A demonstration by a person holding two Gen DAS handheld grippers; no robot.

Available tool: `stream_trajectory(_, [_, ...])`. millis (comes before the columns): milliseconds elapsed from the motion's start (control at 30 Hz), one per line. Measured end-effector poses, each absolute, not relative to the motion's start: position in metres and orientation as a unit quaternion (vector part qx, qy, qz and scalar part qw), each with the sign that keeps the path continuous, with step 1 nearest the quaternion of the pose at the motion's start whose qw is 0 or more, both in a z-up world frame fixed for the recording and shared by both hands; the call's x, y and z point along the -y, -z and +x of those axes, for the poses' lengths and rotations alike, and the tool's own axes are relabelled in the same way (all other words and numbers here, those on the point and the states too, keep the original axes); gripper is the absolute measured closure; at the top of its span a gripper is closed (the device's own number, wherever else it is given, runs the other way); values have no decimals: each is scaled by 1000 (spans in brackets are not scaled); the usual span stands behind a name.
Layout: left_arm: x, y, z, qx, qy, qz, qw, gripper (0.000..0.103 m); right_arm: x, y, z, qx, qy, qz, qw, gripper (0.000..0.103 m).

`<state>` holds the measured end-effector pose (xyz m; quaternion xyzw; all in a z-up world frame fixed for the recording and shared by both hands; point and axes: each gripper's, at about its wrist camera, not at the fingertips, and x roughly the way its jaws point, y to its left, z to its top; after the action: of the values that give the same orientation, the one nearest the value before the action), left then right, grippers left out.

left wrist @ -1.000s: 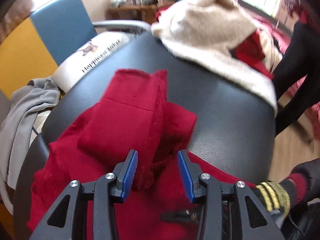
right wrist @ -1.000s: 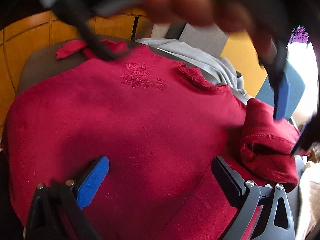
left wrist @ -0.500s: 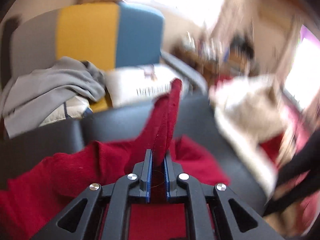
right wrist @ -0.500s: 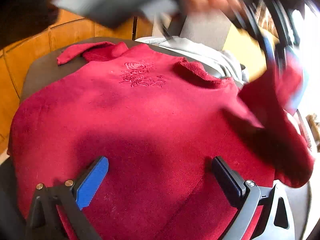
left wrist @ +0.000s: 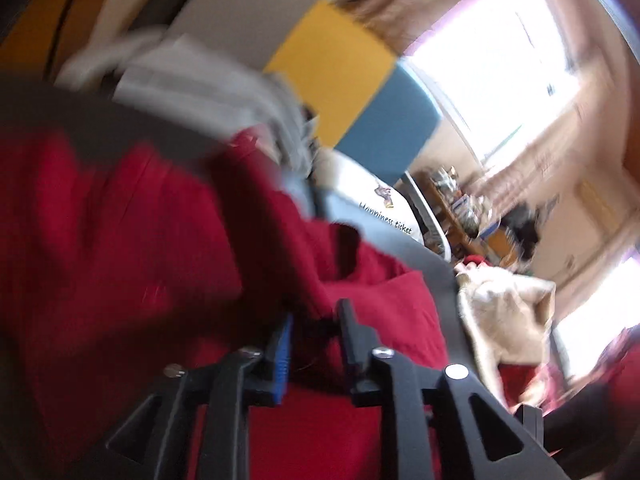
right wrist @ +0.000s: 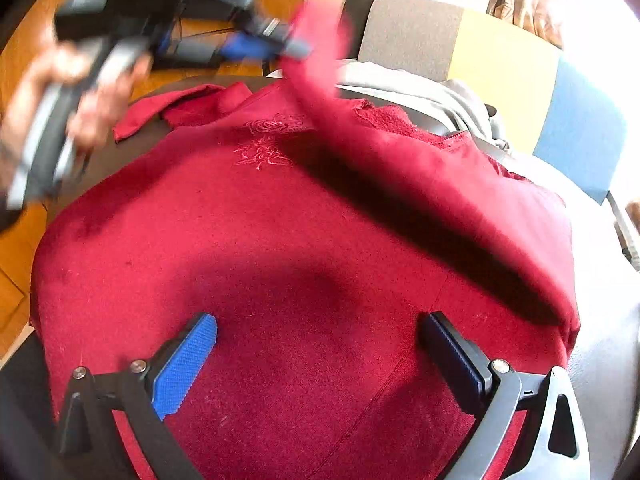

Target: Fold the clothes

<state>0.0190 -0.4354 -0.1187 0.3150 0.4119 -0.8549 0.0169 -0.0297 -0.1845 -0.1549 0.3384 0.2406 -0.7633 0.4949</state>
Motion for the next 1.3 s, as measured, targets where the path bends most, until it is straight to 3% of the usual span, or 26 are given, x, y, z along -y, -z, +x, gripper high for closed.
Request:
stream_trajectory(100, [456, 152, 52, -504, 813, 292, 23, 69, 184, 155, -32, -231, 762, 344, 498, 0])
stream_trajectory(233, [481, 172, 93, -570, 784, 244, 27, 65, 183, 155, -34, -227, 761, 347, 500, 0])
stream_trajectory(367, [506, 168, 115, -578, 785, 219, 45, 61, 181, 152, -36, -219, 759, 351, 503, 0])
stream_trajectory(467, [517, 140, 102, -504, 825, 246, 69, 59, 177, 150, -41, -204, 755, 358, 511, 0])
stream_trajectory(633, [497, 93, 42, -292, 899, 322, 56, 58, 155, 121, -56, -146, 761, 359, 521, 5])
stream_trajectory(700, [478, 87, 8, -189, 906, 378, 29, 58, 142, 96, -71, -128, 777, 342, 514, 8])
stream_trajectory(800, [463, 91, -25, -95, 895, 435, -5, 58, 132, 70, -106, -116, 804, 325, 485, 11])
stream_trajectory(1067, [443, 133, -49, -25, 854, 517, -56, 54, 155, 68, -208, -109, 816, 372, 428, 13])
stream_trajectory(1167, [441, 134, -44, -26, 856, 514, -54, 54, 178, 82, -217, -149, 800, 391, 430, 36])
stream_trajectory(1233, [440, 134, -41, -31, 860, 507, -50, 60, 192, 96, -224, -182, 790, 407, 420, 47])
stream_trajectory(1300, [437, 132, -34, -41, 865, 498, -48, 90, 196, 112, -231, -198, 784, 431, 400, 52])
